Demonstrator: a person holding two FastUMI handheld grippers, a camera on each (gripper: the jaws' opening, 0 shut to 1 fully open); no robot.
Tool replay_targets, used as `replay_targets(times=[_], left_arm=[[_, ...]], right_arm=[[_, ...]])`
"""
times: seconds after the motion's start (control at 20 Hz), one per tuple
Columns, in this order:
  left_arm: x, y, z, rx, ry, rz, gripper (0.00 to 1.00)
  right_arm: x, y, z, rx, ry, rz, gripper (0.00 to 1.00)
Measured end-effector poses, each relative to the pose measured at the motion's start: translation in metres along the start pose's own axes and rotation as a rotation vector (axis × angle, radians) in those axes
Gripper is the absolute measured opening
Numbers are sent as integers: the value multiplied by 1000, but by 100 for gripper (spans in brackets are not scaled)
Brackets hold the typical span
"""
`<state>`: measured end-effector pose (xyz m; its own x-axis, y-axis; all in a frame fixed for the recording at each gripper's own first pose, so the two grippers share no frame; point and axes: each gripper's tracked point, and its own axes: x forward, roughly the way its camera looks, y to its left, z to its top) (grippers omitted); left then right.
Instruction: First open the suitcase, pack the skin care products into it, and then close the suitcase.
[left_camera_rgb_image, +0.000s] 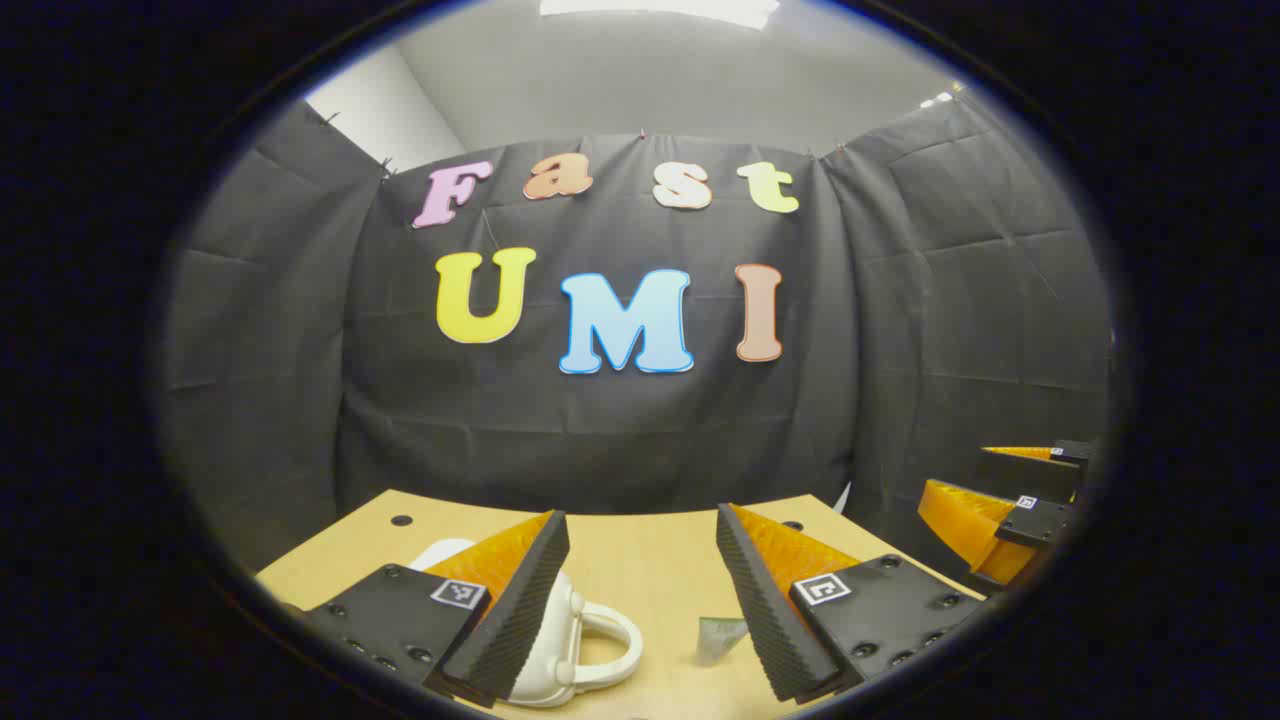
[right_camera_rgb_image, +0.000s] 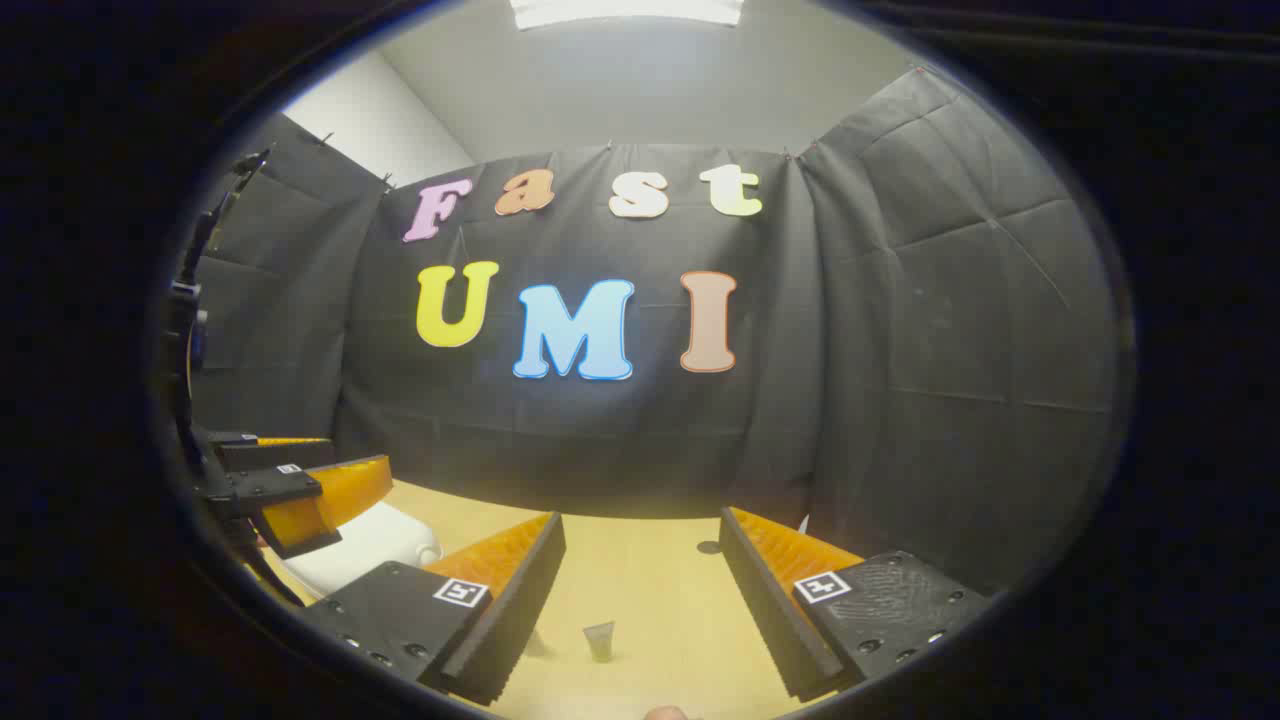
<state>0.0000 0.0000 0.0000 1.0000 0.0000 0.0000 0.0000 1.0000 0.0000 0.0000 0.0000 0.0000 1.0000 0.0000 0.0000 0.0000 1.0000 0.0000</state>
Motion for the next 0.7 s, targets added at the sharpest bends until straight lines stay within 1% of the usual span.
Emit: replay_targets(times=[0.25,0.7], left_arm=[[-2,7,-2,-31,13,2,96],[8,12,-4,-24,29,16,95]], right_arm=[[-3,6,-4,-12,20,12,94],[4,15,1,-14,5,41,94]])
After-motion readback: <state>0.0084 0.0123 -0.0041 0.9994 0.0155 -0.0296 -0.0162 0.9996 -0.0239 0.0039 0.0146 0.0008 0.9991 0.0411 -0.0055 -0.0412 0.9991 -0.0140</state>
